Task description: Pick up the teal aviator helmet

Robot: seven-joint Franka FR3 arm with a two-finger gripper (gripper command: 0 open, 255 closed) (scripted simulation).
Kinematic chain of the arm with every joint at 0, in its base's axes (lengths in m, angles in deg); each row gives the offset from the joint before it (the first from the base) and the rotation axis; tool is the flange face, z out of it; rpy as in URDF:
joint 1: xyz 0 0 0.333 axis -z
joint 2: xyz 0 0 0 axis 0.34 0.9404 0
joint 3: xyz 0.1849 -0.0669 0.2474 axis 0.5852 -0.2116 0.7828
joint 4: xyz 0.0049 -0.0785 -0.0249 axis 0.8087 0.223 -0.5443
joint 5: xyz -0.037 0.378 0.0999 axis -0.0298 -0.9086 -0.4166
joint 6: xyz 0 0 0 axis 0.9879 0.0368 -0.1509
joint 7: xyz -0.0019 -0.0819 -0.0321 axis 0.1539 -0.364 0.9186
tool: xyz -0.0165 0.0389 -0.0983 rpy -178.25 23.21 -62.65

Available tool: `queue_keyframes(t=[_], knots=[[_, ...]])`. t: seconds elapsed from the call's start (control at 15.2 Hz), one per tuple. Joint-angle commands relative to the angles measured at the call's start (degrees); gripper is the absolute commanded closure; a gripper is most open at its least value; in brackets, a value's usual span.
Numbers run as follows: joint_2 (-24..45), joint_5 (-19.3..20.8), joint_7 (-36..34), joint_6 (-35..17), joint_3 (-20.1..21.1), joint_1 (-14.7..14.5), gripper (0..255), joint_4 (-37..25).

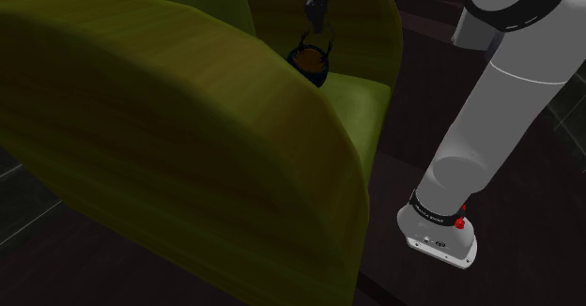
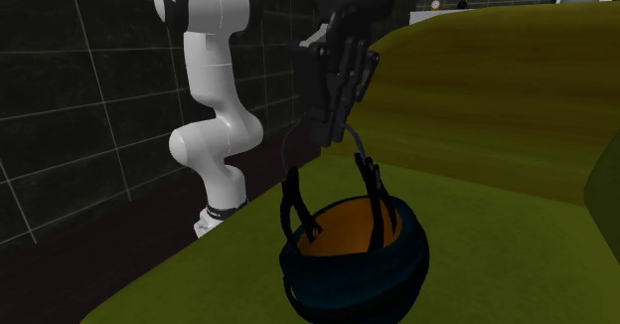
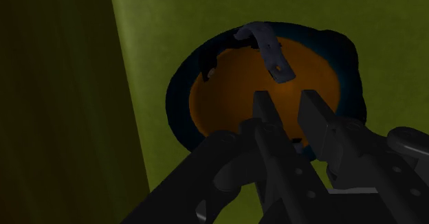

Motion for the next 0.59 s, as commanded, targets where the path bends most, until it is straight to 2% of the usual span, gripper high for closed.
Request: queue_keyframes(t=[0.0,0.4,0.53], knots=[[0.0,0.0,0.0,-0.1,0.0,0.0,255,0.1],[0.0,0.0,0.0,-0.1,0.0,0.0,255,0.1],[0.7,0.0,0.2,1.6,0.0,0.0,255,-2.2]])
